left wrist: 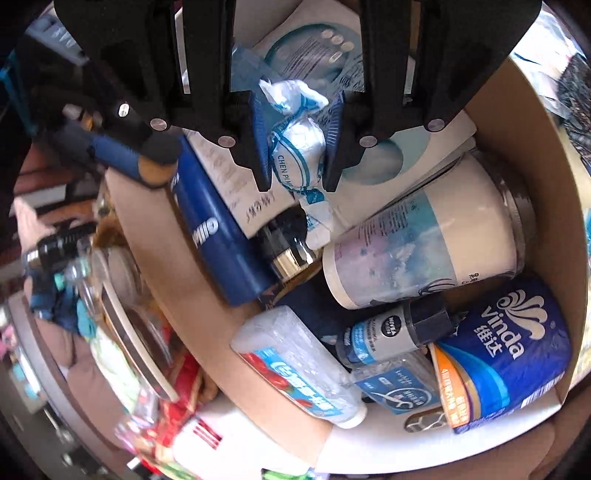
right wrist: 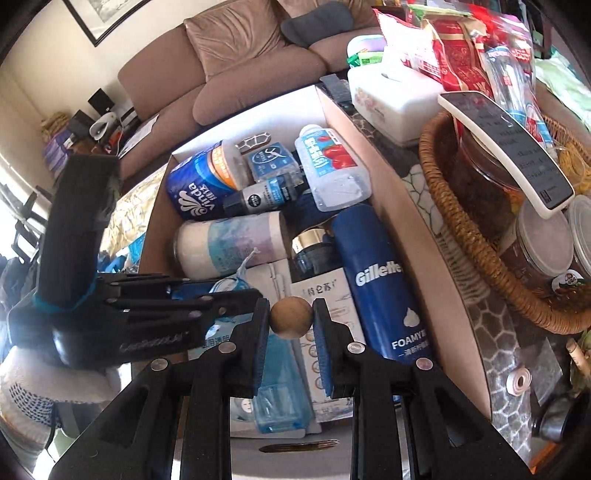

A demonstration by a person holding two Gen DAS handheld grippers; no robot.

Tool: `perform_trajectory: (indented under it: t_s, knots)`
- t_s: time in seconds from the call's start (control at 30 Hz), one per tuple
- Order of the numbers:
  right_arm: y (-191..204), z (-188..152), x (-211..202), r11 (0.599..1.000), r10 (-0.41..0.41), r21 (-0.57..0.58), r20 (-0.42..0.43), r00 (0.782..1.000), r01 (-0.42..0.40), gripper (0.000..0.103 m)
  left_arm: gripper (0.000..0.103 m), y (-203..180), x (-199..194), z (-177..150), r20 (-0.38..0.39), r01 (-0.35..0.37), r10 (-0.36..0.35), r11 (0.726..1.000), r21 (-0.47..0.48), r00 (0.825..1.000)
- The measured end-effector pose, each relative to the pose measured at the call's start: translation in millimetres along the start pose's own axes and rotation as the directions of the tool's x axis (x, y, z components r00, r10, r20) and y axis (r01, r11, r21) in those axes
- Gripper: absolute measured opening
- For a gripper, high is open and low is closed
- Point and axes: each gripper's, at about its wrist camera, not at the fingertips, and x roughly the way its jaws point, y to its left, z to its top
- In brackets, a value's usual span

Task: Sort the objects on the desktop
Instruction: 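Carry the packet with the left gripper while the right gripper carries the ball into the box, then open both grippers to drop the packet and ball into the box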

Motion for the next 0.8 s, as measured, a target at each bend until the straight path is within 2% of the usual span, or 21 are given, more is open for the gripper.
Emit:
perform_trajectory:
  t_s: [0.1, 0.23, 0.37, 0.47, 0.67, 0.8]
  knots:
    - [-3.9, -0.7, 1.9, 1.000, 0.008, 0.004, -0.004, 1.000, -0.008, 0.023, 0.042, 6.2, 5.7, 3.1, -0.002, 0.016, -0.016, 0.998, -0.055, 1.000]
    - [-2.2, -1.2, 3.4, 1.000, 0.022, -0.001, -0.007, 1.000, -0.022, 0.023, 0.044, 8.0, -12.6, 2.3, 0.042, 0.028, -0.026, 0.999, -0.032, 0.999]
    - [7.9, 1.0, 8.3, 0.999, 0.046, -0.024, -0.010, 0.999, -0.047, 0.023, 0.048, 26.3, -56.0, -2.7, 0.119, 0.079, -0.074, 0.996, -0.034, 0.990]
    - [25.4, 4.4, 17.2, 0.996, 0.066, -0.058, -0.023, 0.998, -0.067, 0.023, 0.053, 41.1, -82.8, -9.3, 0.154, 0.086, -0.080, 0.996, -0.028, 0.985]
    - [61.9, 10.8, 54.9, 0.992, 0.060, -0.103, -0.113, 0.992, -0.072, 0.023, 0.055, 54.2, -106.8, -30.5, 0.165, 0.085, -0.086, 0.996, 0.016, 0.983]
    - [63.3, 7.2, 51.9, 0.991, 0.029, -0.123, -0.119, 0.992, -0.044, 0.023, 0.059, 46.9, -108.4, -43.4, 0.146, 0.094, -0.103, 0.993, 0.070, 0.984]
